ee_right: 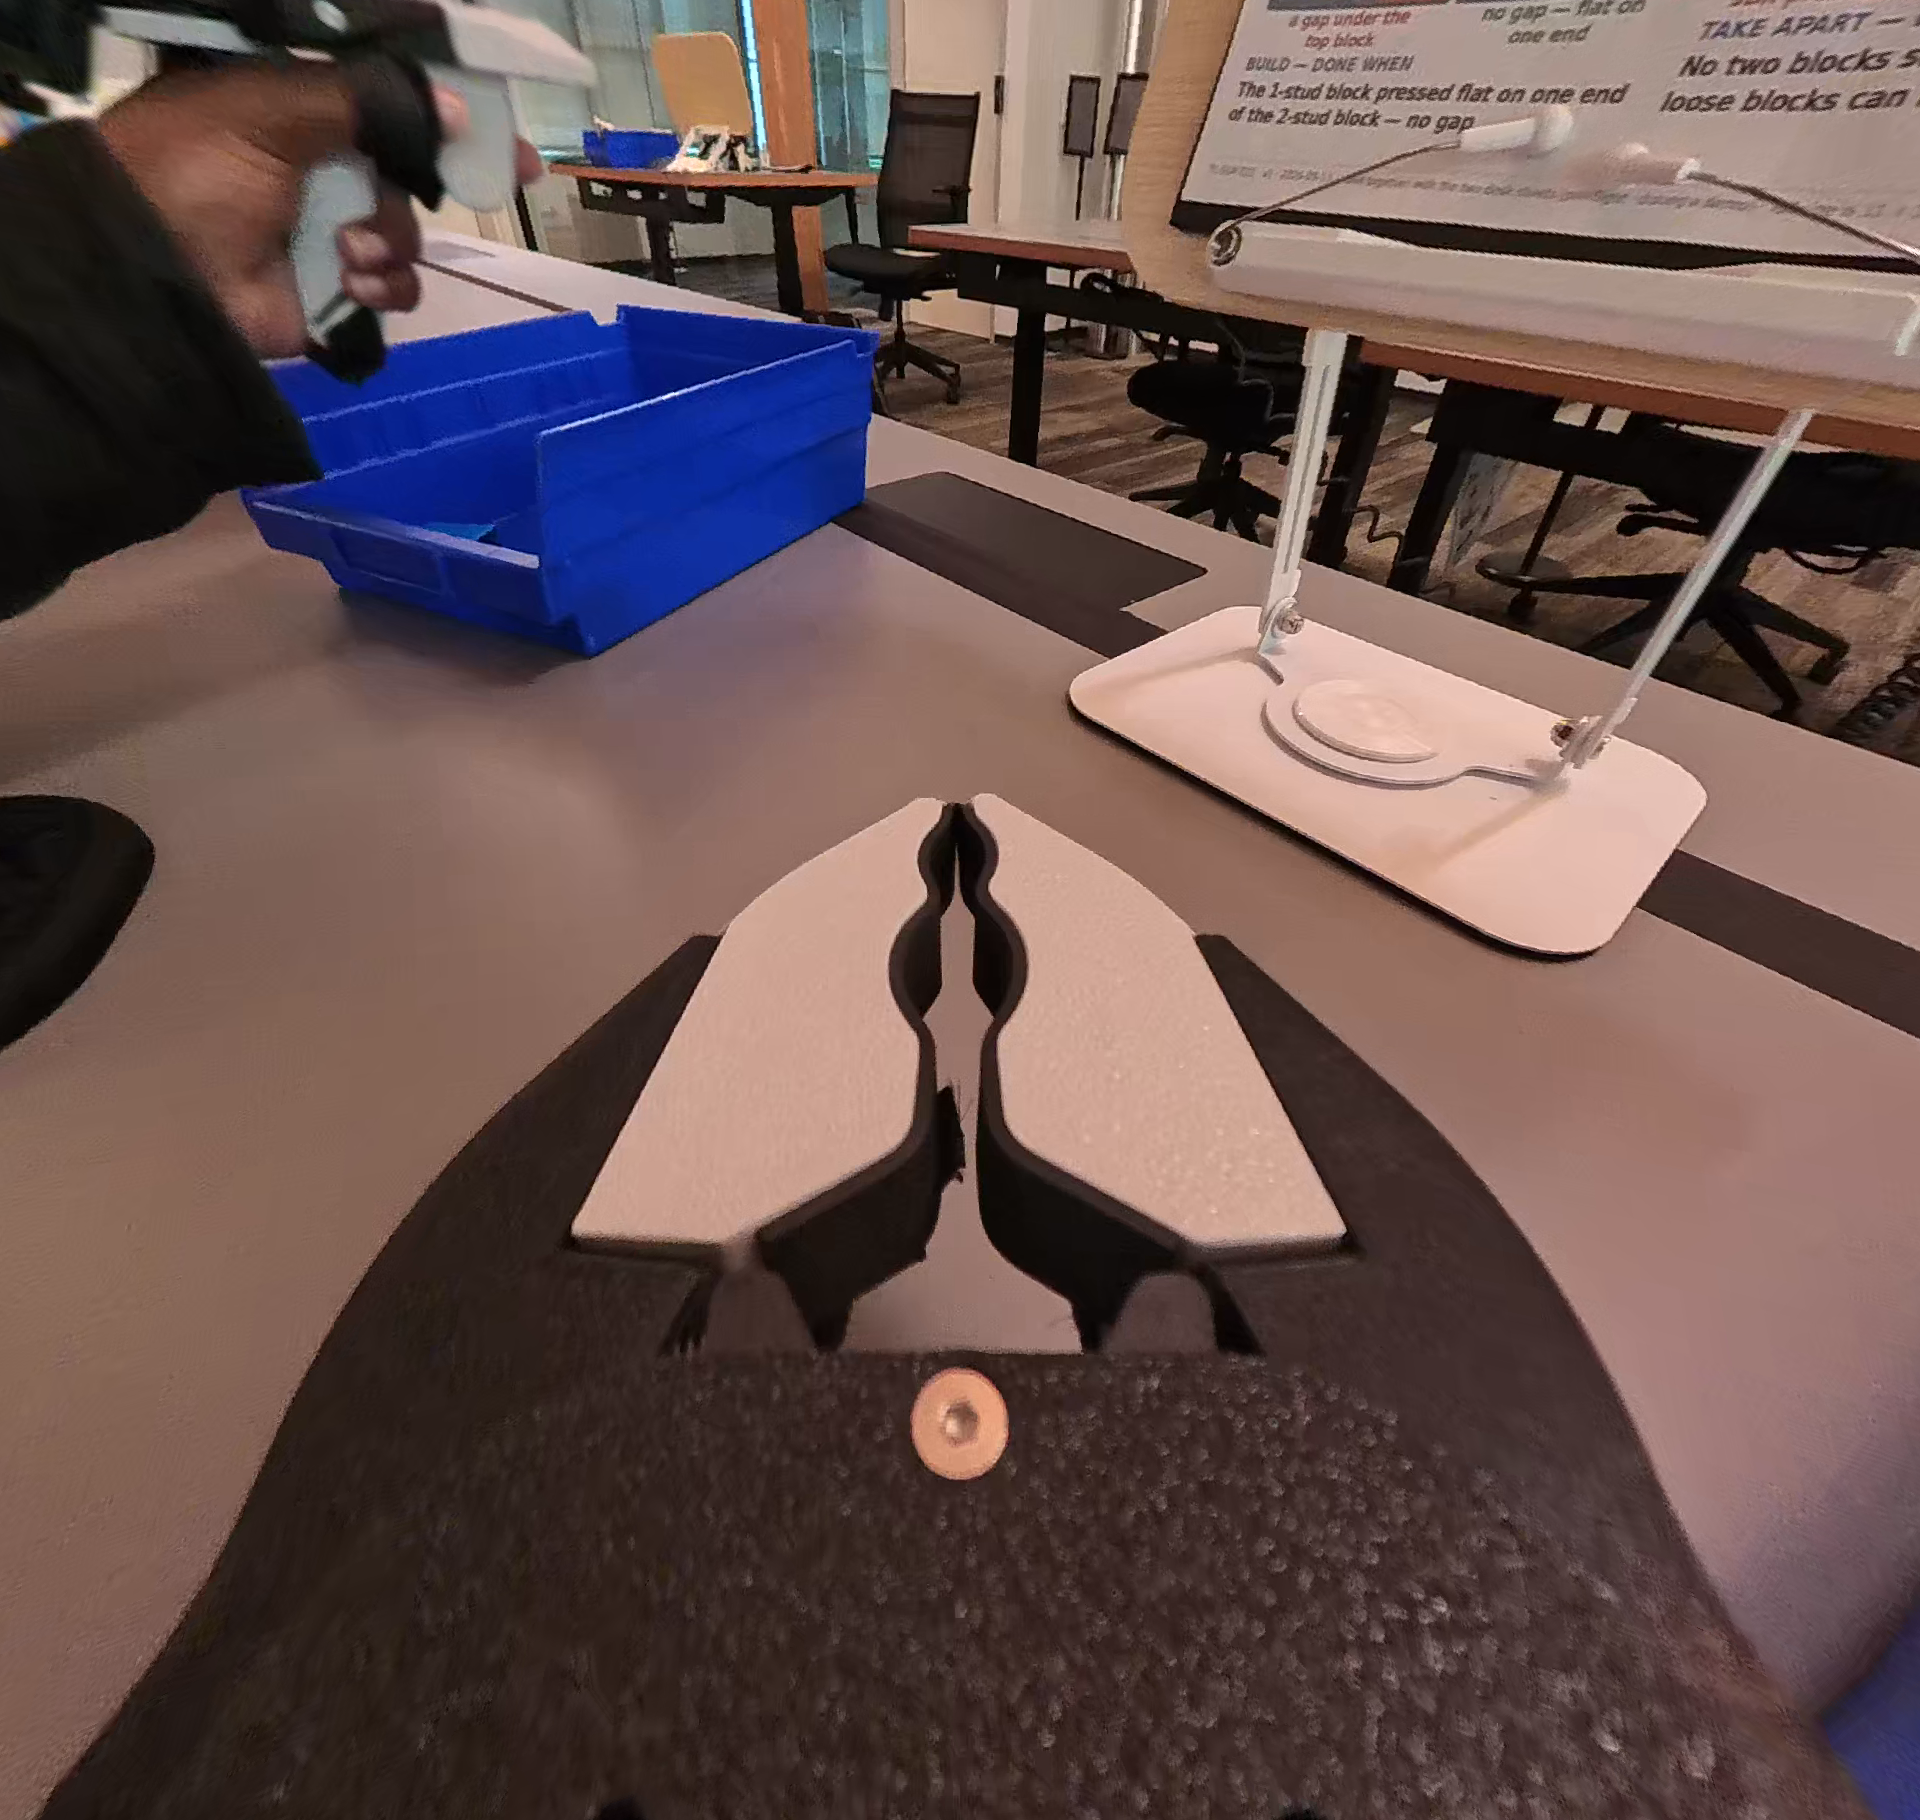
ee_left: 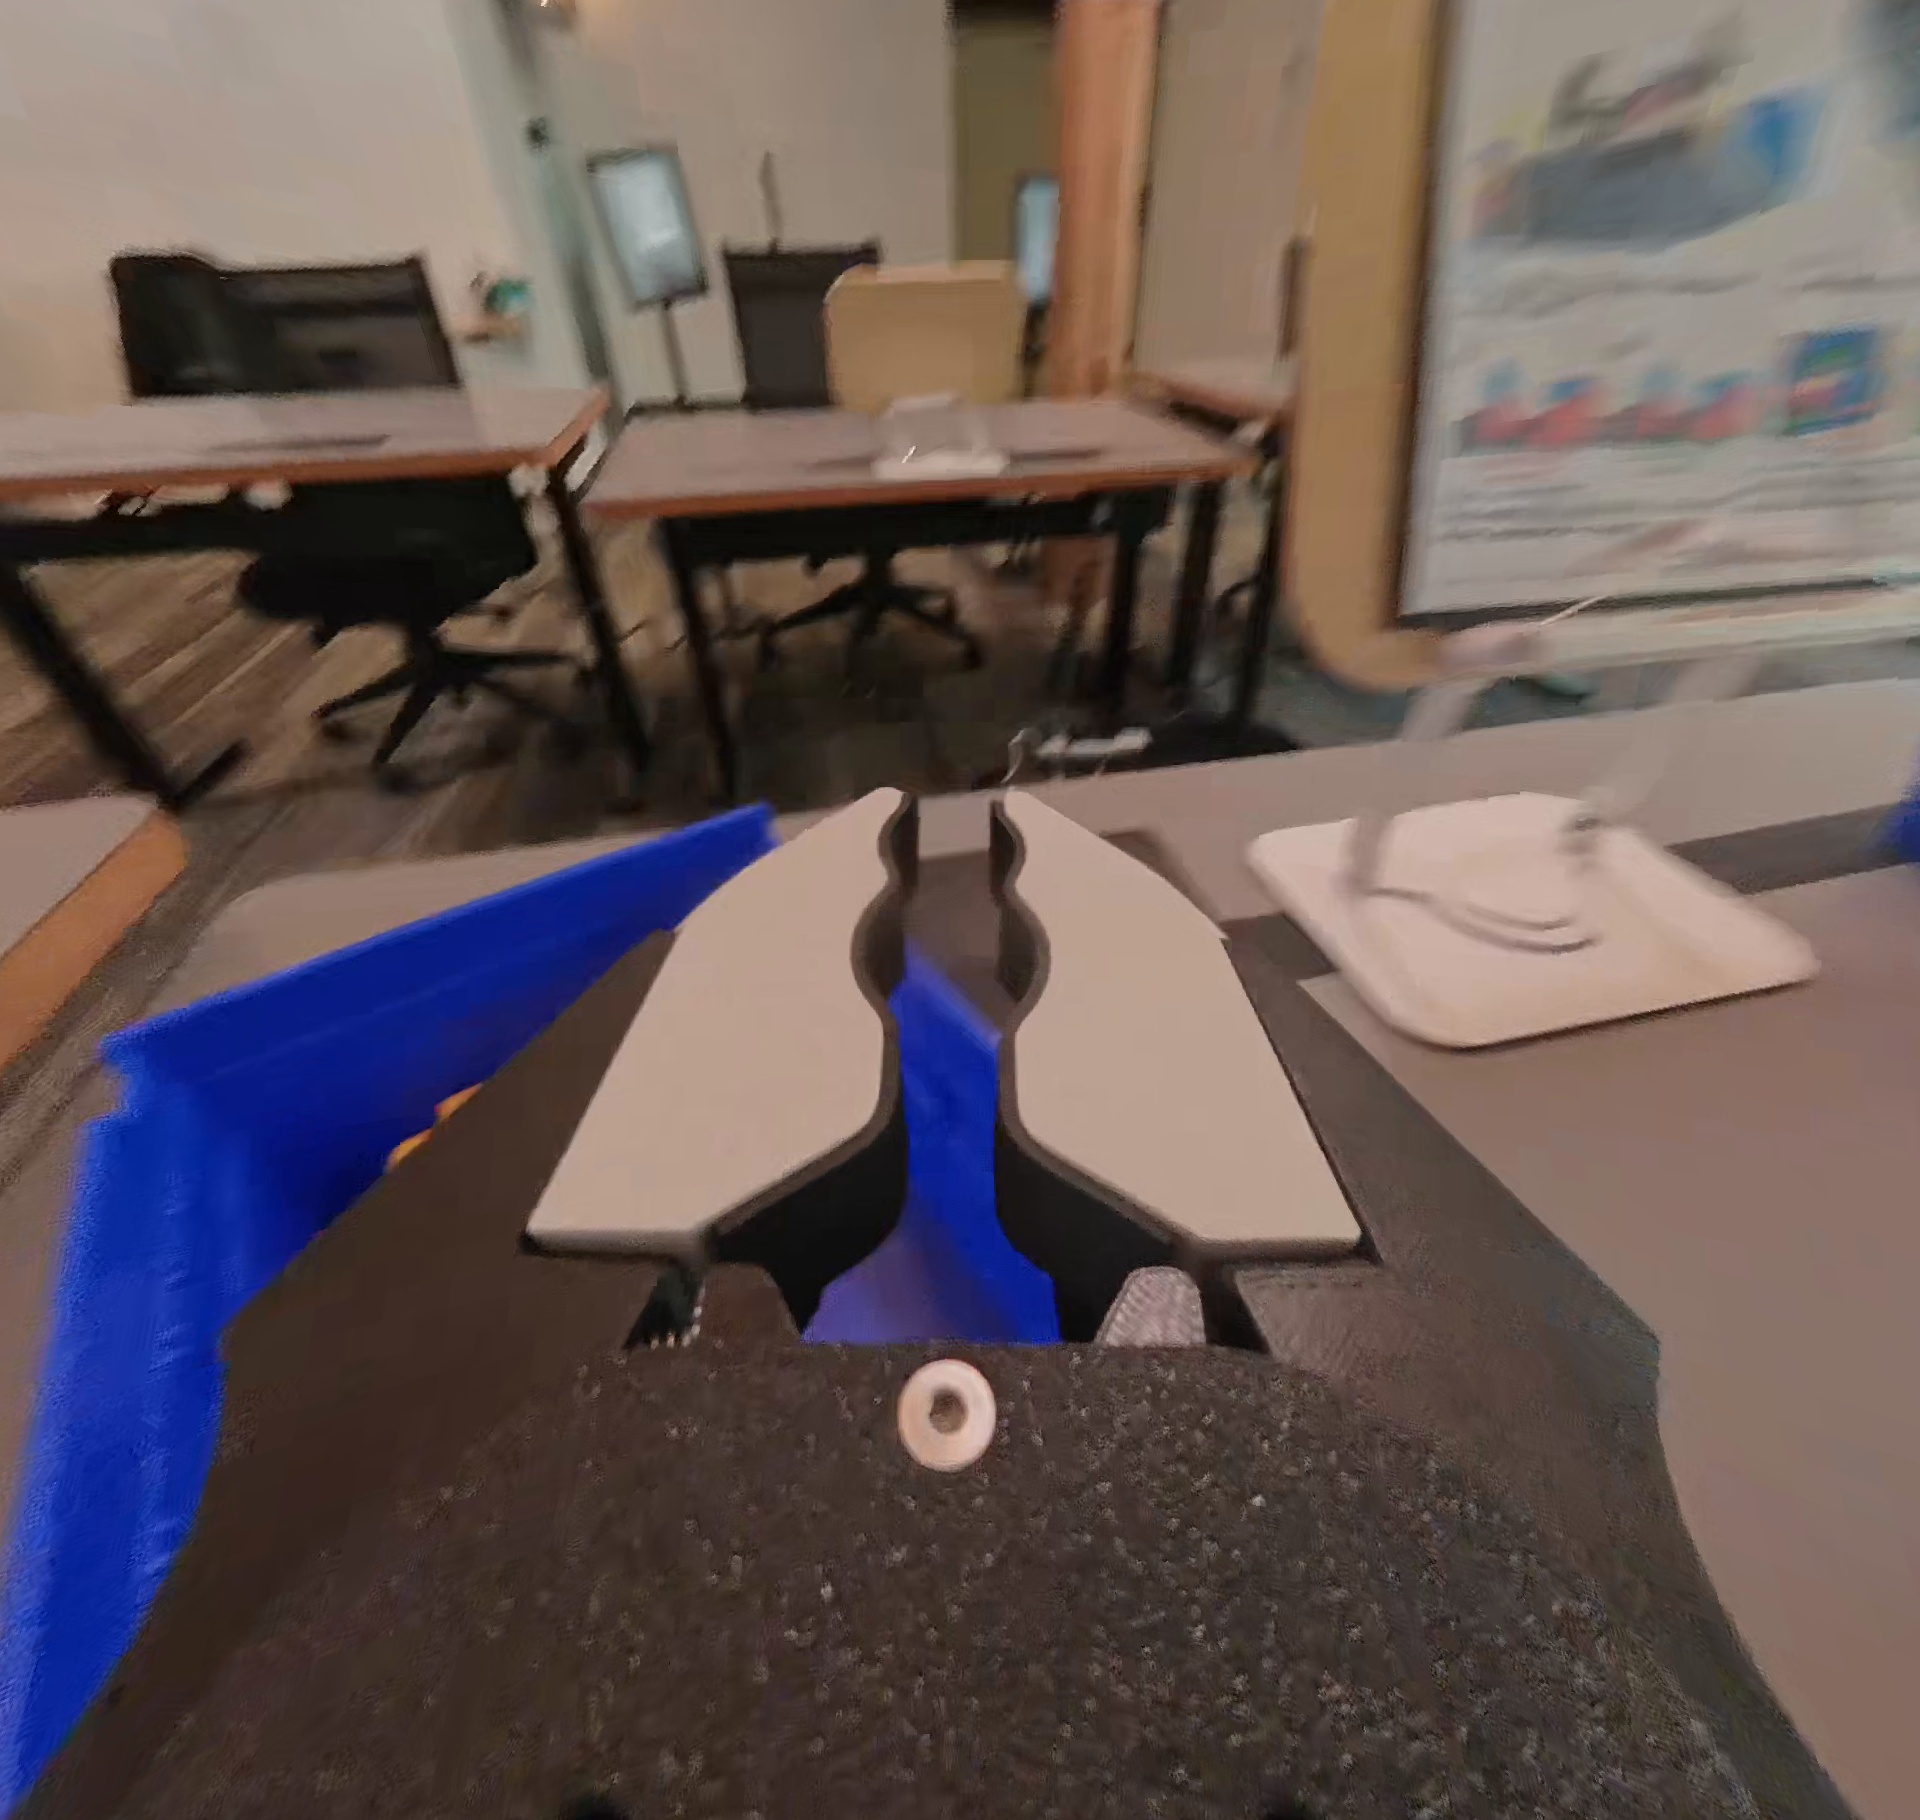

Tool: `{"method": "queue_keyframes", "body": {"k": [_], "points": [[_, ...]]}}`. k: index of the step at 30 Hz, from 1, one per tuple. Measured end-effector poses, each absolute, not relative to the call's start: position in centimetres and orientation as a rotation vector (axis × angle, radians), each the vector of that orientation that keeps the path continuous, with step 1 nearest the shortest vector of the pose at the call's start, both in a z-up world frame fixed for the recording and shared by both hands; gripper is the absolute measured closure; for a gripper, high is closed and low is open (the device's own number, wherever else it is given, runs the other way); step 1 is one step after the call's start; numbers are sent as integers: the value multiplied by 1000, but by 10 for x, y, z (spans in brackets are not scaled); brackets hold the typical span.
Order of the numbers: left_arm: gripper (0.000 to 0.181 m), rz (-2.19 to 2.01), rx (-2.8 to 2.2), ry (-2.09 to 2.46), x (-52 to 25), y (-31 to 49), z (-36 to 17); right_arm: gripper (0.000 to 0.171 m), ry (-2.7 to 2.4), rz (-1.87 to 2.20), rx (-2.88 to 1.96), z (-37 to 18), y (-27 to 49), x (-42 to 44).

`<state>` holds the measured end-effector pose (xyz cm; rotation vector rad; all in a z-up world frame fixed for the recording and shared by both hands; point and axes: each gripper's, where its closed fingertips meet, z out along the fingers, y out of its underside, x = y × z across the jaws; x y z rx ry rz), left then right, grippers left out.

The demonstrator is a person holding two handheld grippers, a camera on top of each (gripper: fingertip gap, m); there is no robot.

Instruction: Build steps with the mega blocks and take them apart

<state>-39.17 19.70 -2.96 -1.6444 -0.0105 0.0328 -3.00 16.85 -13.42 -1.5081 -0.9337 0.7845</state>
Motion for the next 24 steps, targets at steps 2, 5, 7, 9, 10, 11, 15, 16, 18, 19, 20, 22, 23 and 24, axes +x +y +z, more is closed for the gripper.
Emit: {"method": "queue_keyframes", "body": {"k": [2, 5, 7, 9, 10, 11, 15, 16, 18, 19, 20, 22, 23, 24], "points": [[155, 128, -1758, -46, -423, 212, -56, 171, -953, 783, -1509, -137, 167, -32], [148, 166, -1903, -80, -449, 232, -97, 171, -984, 779, -1514, -143, 165, -35], [144, 162, -2001, -101, -459, 243, -124, 171, -1004, 783, -1511, -145, 163, -37], [140, 178, -2081, -94, -467, 252, -145, 171, -1030, 814, -1483, -144, 157, -40], [139, 191, -2116, -95, -470, 255, -154, 171, -1046, 835, -1460, -142, 154, -42], [139, 197, -2142, -92, -473, 258, -162, 171, -1059, 846, -1442, -140, 151, -43], [135, 94, -2205, -61, -465, 270, -179, 170, -1105, 854, -1416, -141, 144, -47], [136, 86, -2203, -49, -464, 273, -180, 170, -1112, 858, -1417, -142, 144, -48], [139, 75, -2226, -32, -461, 277, -185, 170, -1118, 870, -1420, -143, 143, -49], [139, 94, -2236, -27, -463, 279, -188, 170, -1123, 874, -1420, -143, 142, -49], [140, 109, -2240, -20, -464, 280, -190, 170, -1127, 879, -1419, -144, 142, -50], [146, 104, -2231, -11, -464, 283, -192, 170, -1133, 879, -1420, -144, 141, -50], [147, 99, -2226, -11, -464, 284, -193, 170, -1139, 880, -1421, -145, 141, -50], [149, 94, -2220, -9, -463, 285, -193, 170, -1143, 881, -1423, -146, 140, -51]]}}
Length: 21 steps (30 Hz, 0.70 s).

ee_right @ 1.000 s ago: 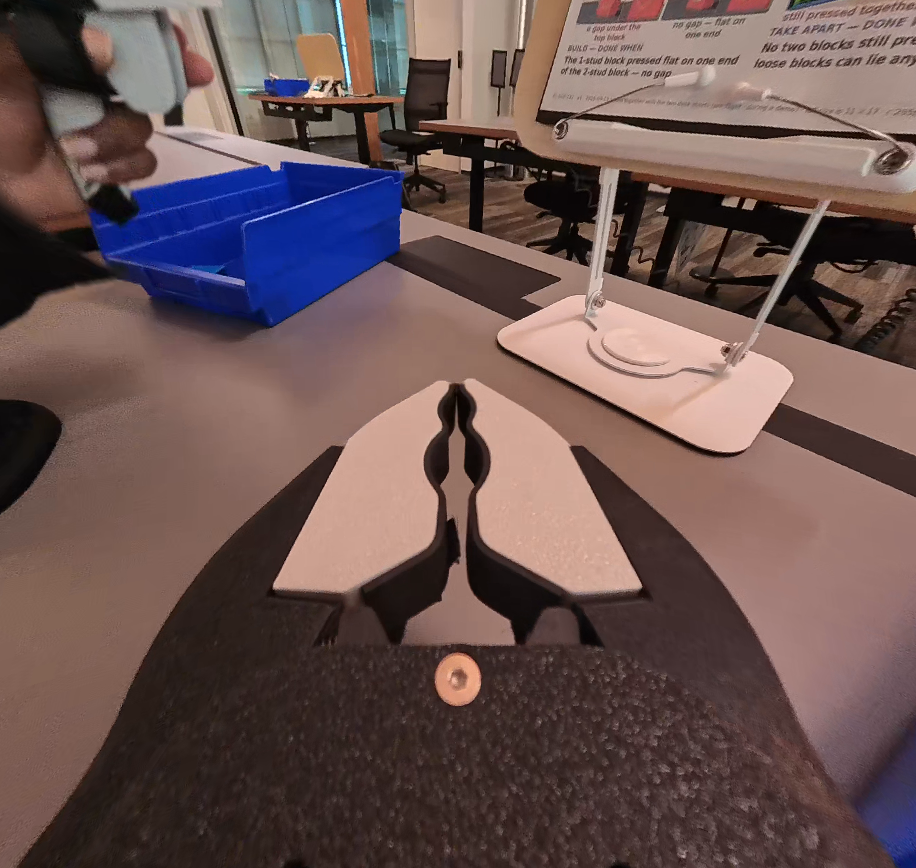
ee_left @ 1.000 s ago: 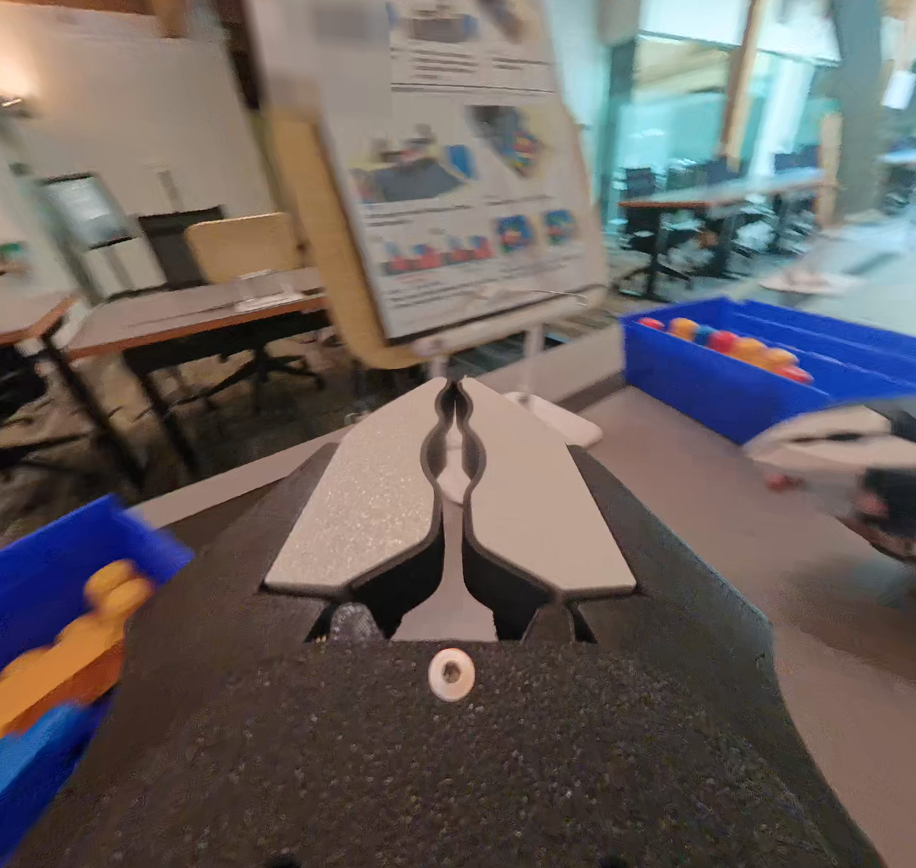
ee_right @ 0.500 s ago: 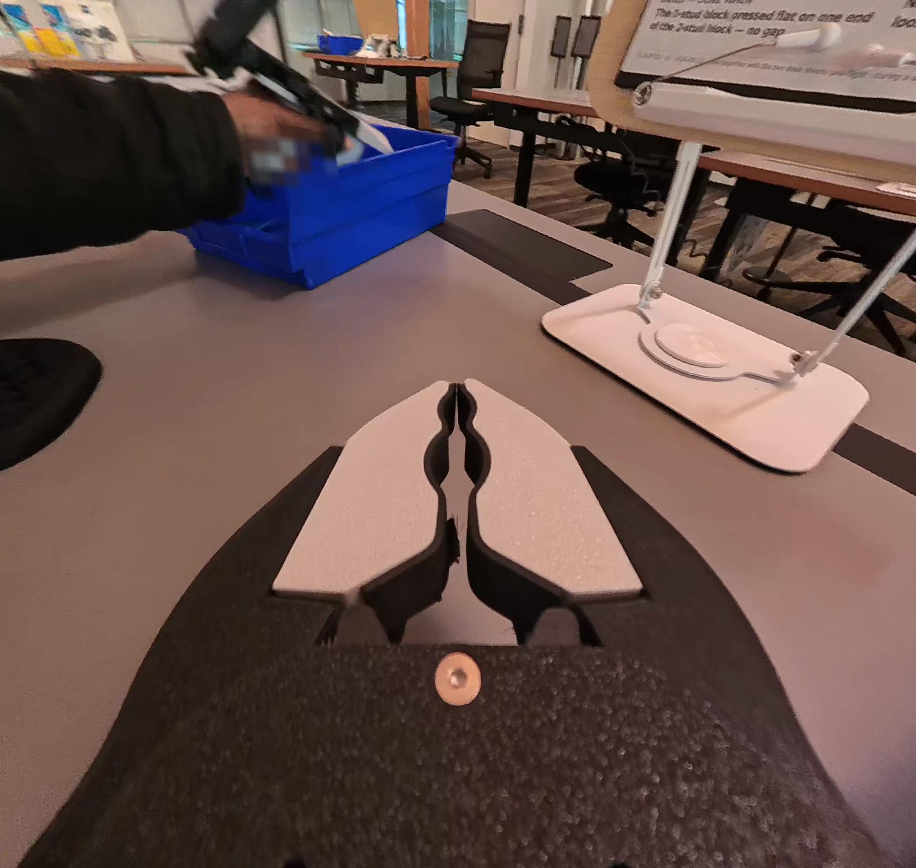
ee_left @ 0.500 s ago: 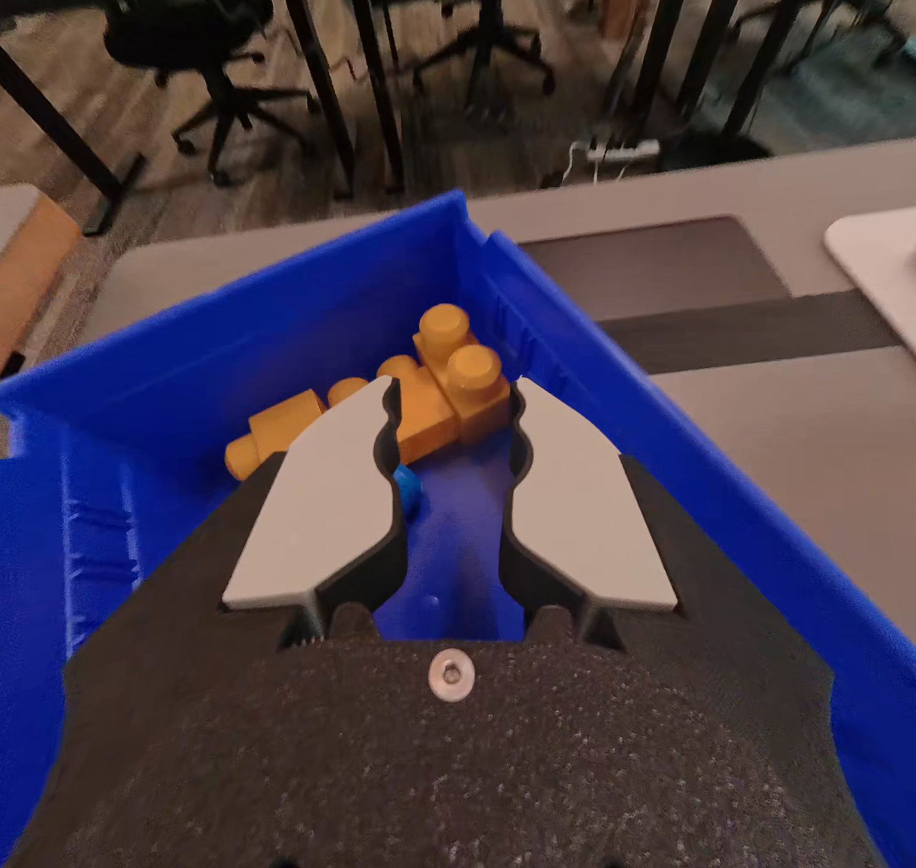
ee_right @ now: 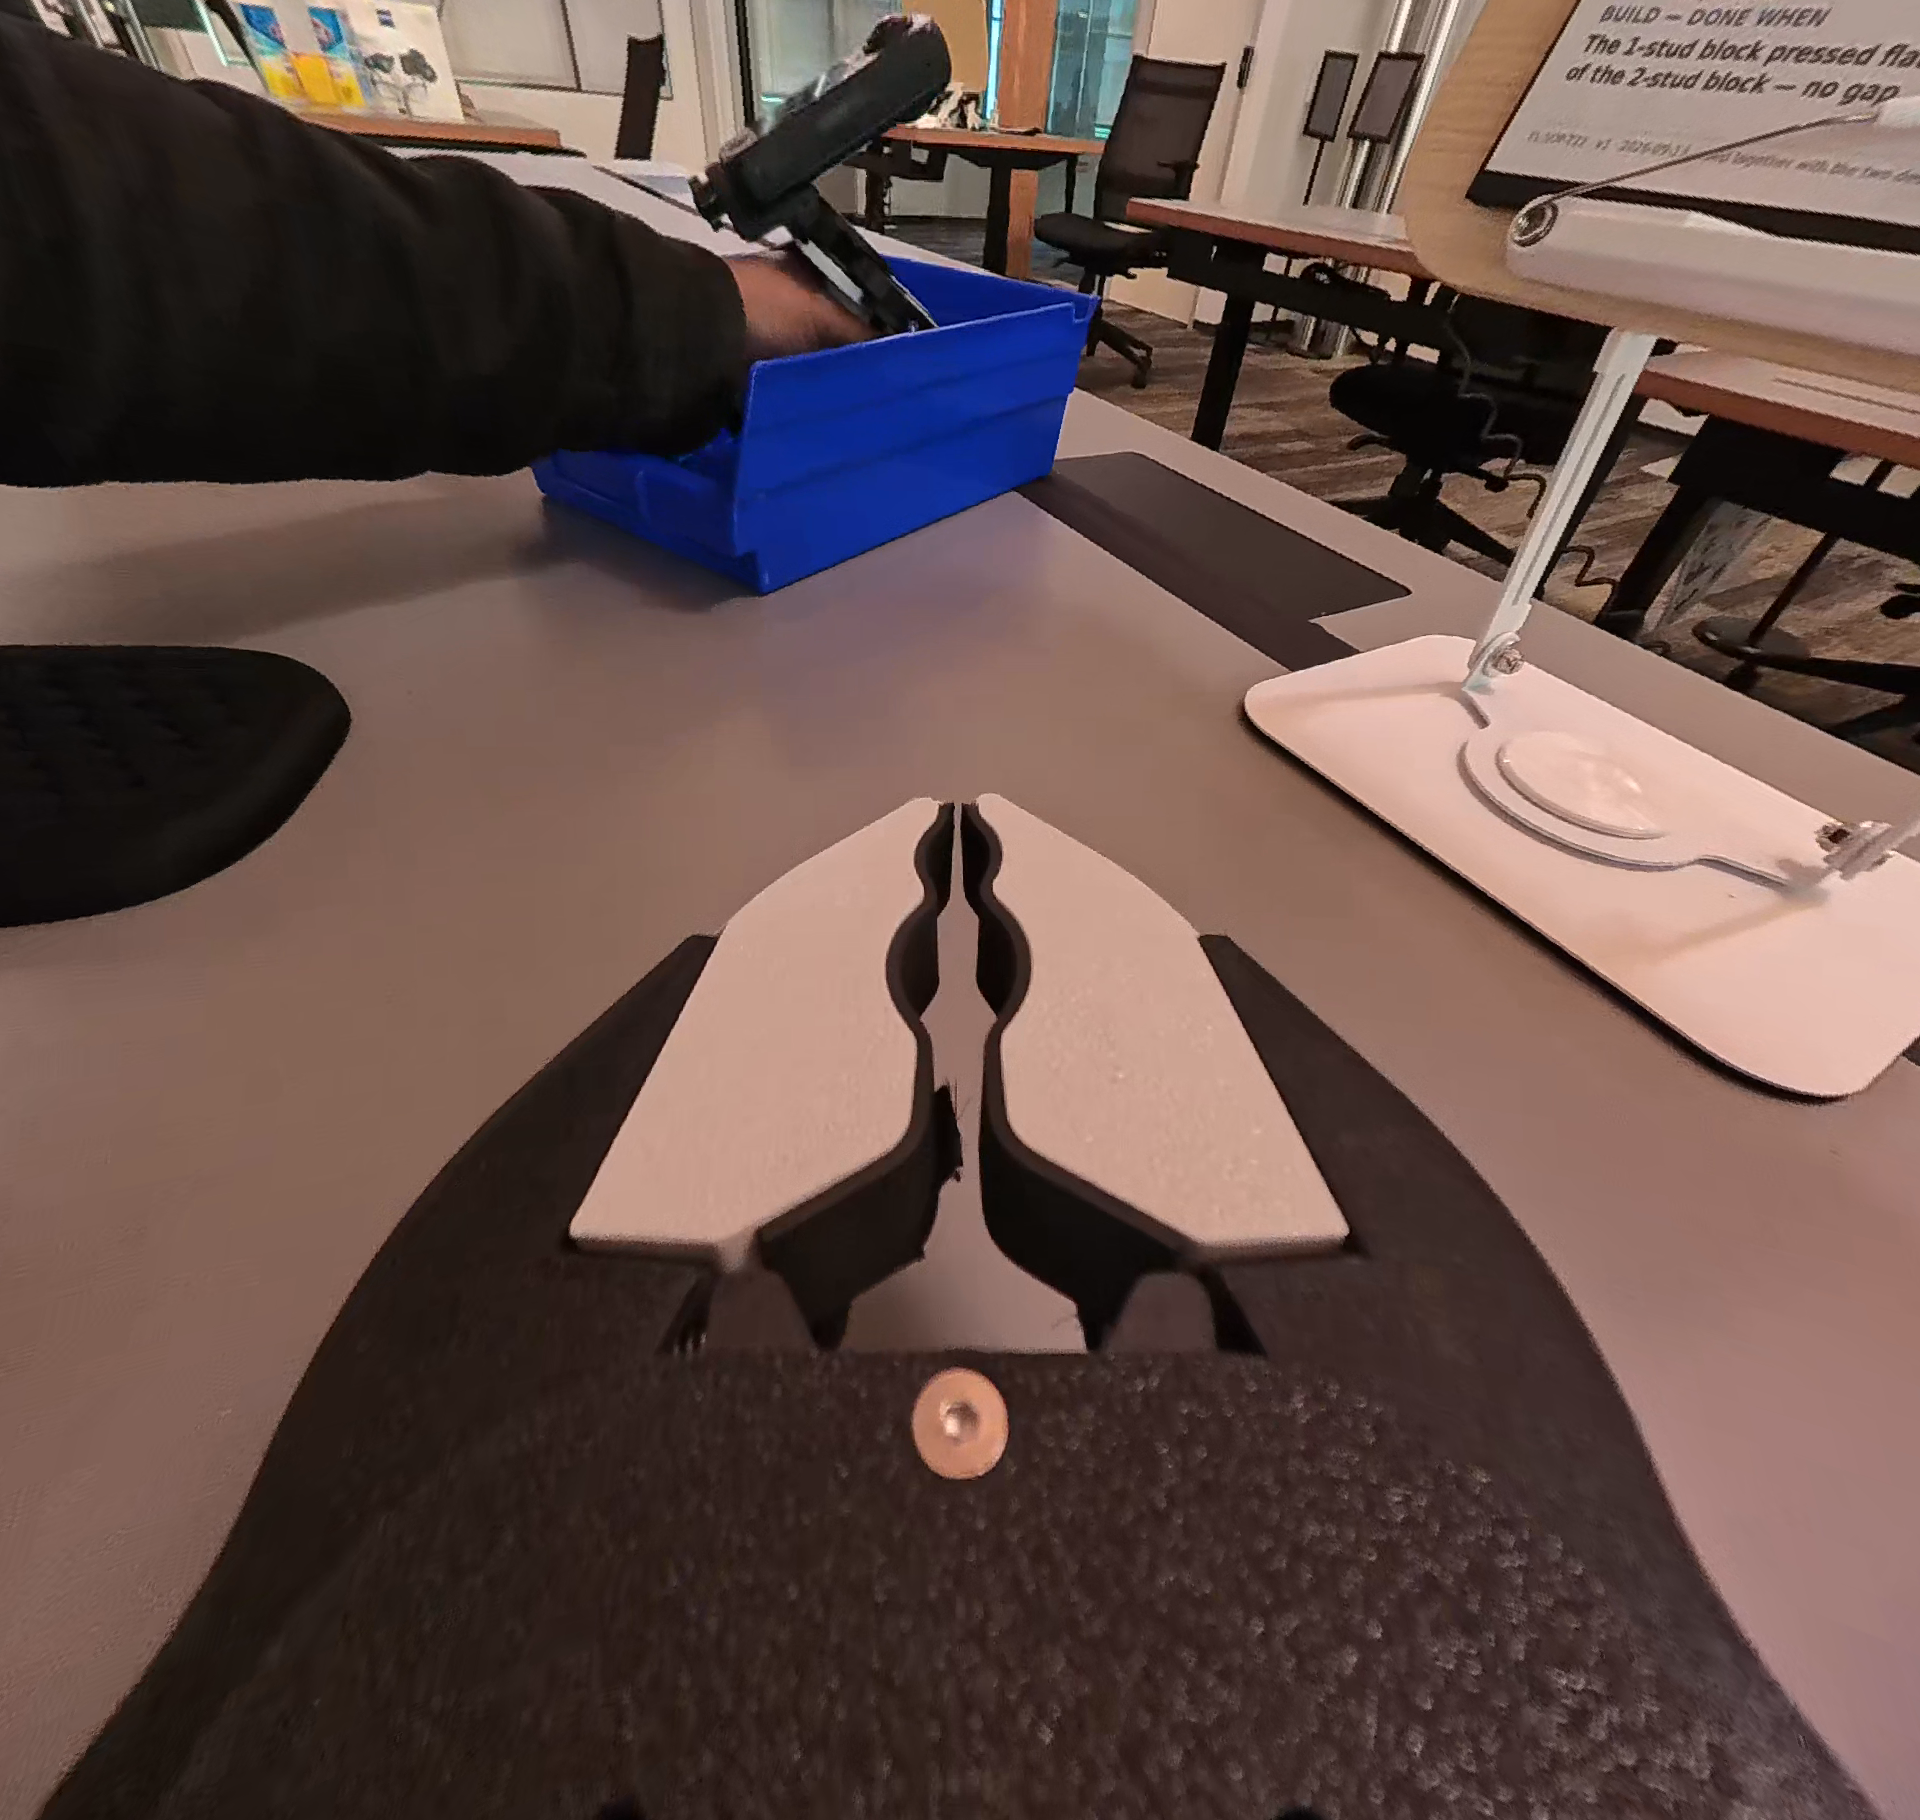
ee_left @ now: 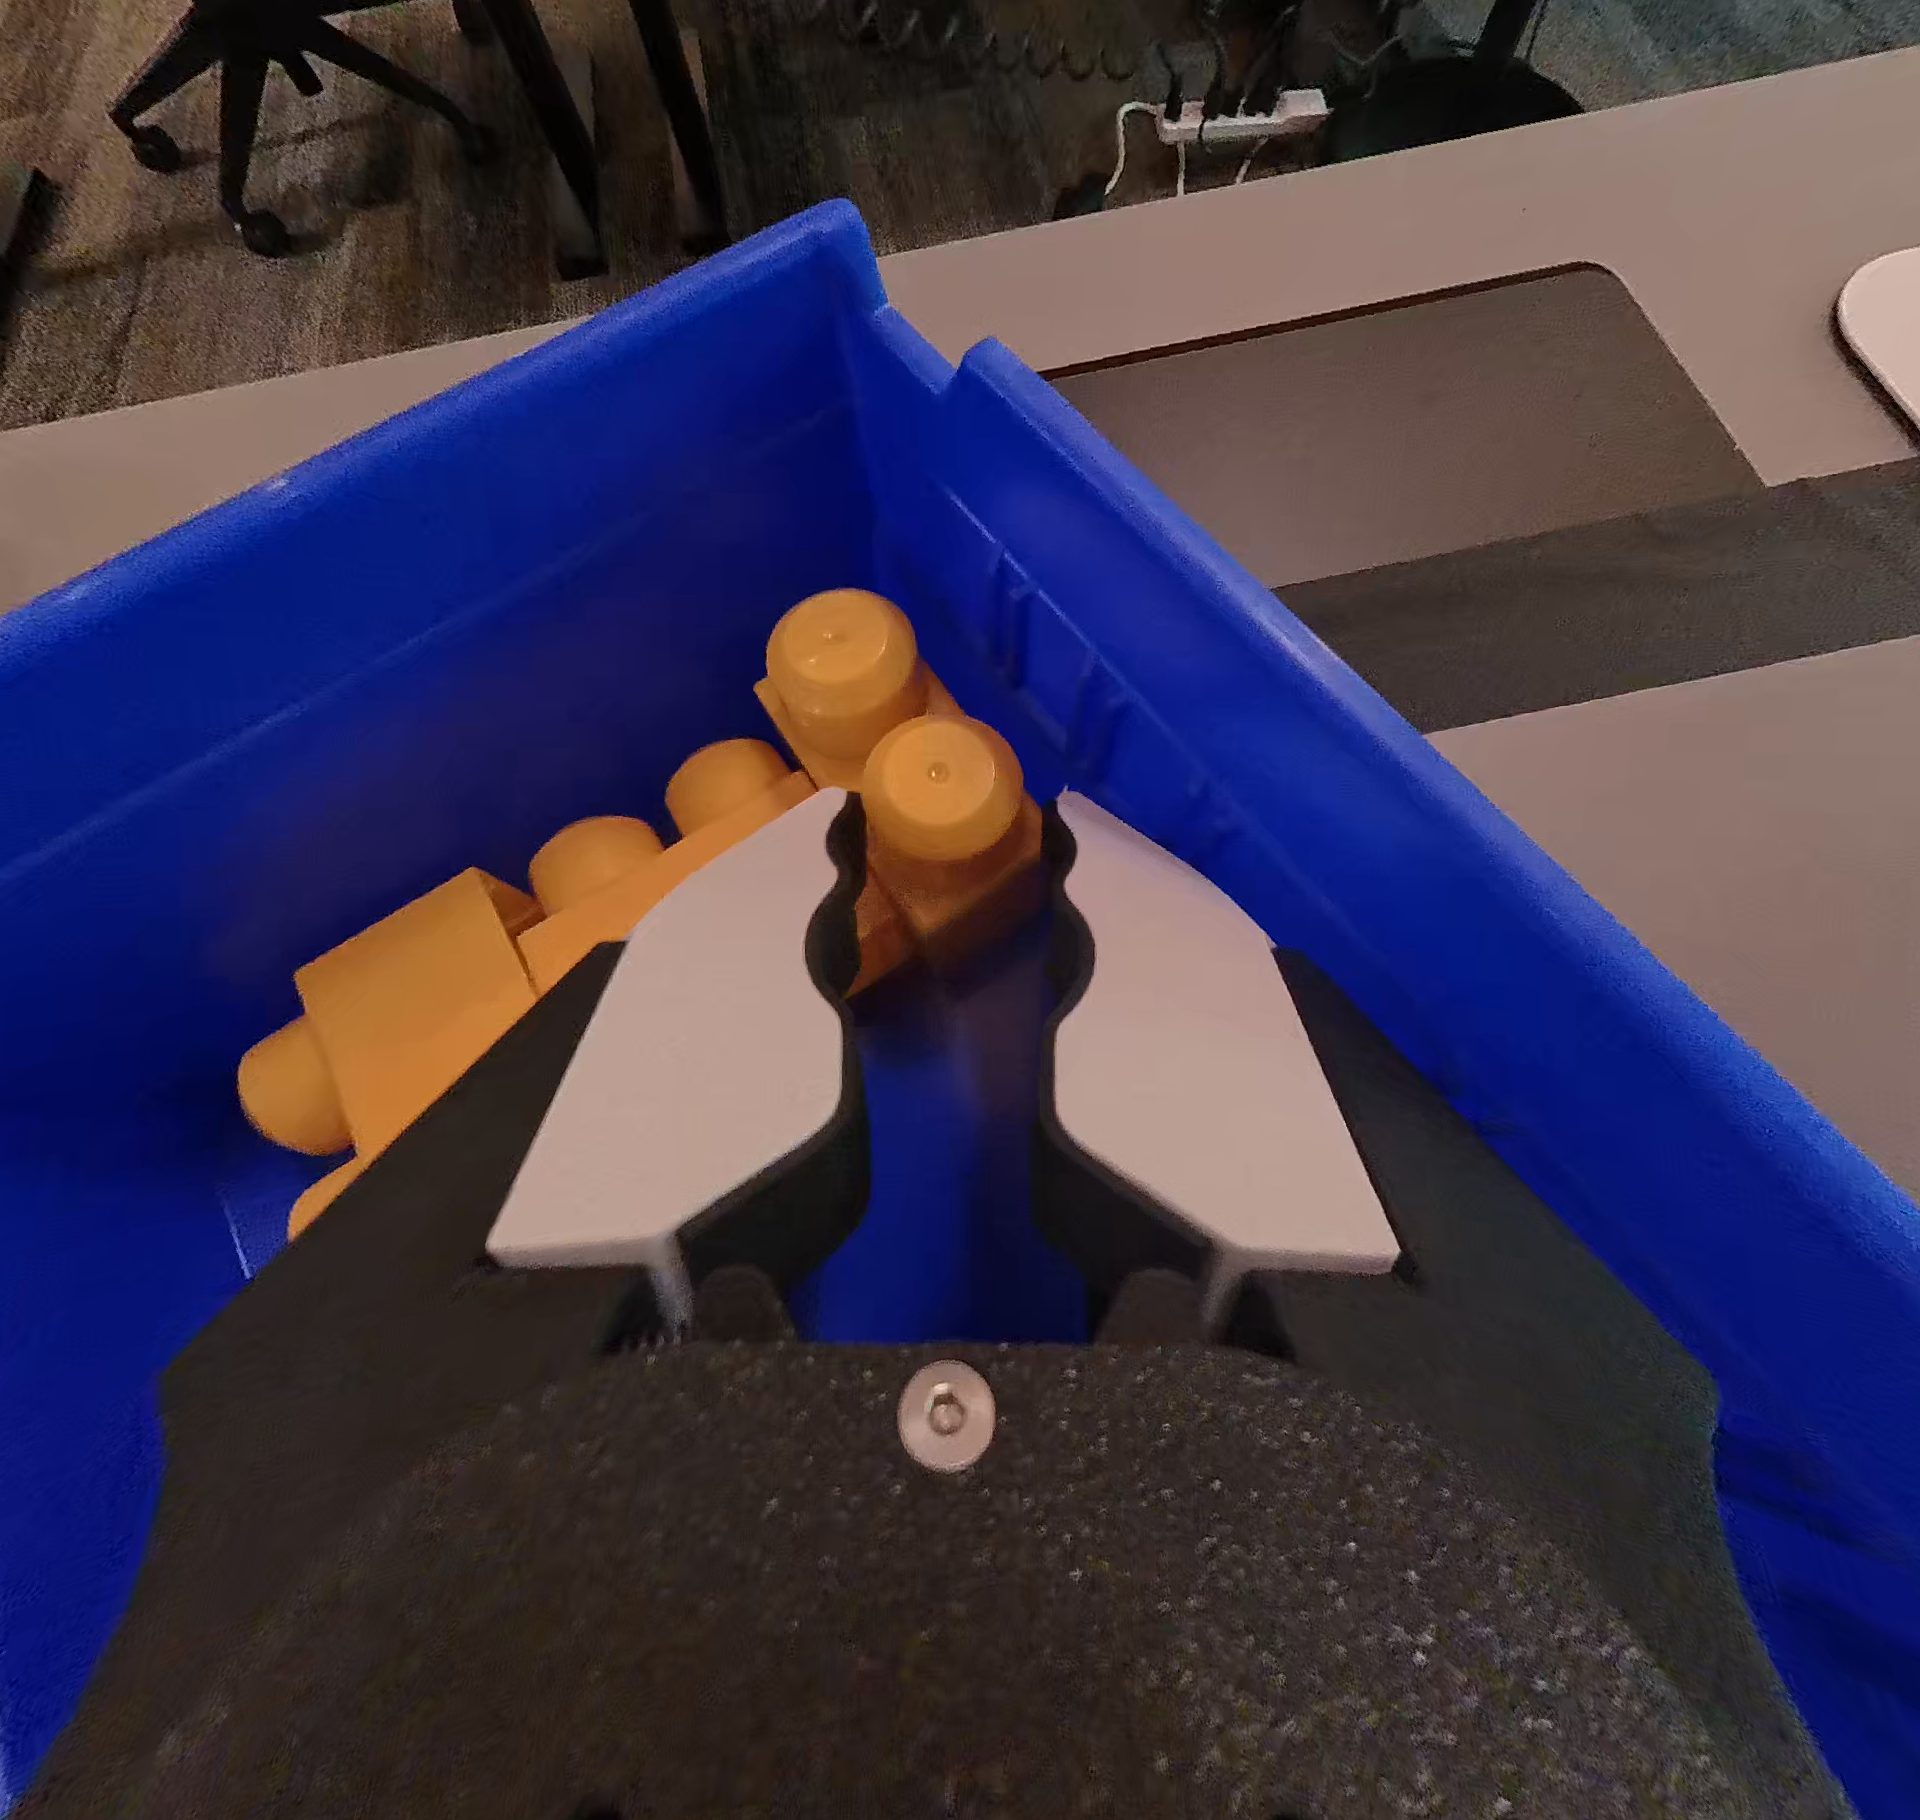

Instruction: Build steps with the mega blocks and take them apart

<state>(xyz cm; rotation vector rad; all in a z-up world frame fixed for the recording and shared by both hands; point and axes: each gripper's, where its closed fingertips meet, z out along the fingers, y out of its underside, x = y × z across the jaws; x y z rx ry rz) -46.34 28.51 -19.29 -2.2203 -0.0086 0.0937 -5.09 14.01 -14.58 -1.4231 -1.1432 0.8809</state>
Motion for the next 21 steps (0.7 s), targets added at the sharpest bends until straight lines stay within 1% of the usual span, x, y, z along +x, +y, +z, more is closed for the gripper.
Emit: {"method": "queue_keyframes", "body": {"k": [2, 7, 10, 14, 16, 18, 21], "points": [[153, 81, -2207, 3, -463, 286, -192, 170, -1155, 882, -1427, -148, 139, -52], [153, 106, -2240, 49, -461, 280, -192, 170, -1179, 859, -1434, -152, 138, -53], [153, 165, -2200, 90, -460, 274, -176, 170, -1176, 848, -1428, -150, 139, -52], [153, 181, -2042, 84, -458, 262, -123, 170, -1161, 842, -1414, -145, 139, -50], [153, 155, -1953, 145, -442, 255, -88, 170, -1152, 835, -1404, -142, 140, -48], [153, 63, -1847, 285, -403, 244, -53, 170, -1141, 834, -1397, -137, 141, -46], [153, -93, -1656, 595, -314, 212, -15, 170, -1127, 856, -1391, -130, 140, -42]]}}
